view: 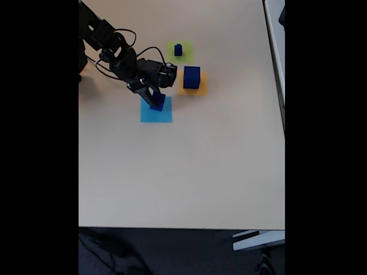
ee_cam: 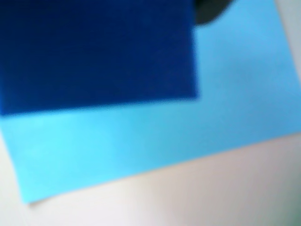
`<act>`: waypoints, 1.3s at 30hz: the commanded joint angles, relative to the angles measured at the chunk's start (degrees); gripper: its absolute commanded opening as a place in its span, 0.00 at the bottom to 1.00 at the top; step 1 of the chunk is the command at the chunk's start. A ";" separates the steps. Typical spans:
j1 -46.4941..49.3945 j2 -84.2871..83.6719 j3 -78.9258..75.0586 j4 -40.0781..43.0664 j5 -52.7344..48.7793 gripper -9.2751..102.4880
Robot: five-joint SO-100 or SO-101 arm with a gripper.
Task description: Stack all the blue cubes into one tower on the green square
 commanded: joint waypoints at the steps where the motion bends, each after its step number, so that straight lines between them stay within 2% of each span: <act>1: 0.00 1.85 -0.70 -2.02 -0.18 0.19; 18: -3.96 0.62 4.48 -9.49 0.79 0.18; 39: -1.32 -0.18 5.27 -10.63 0.09 0.23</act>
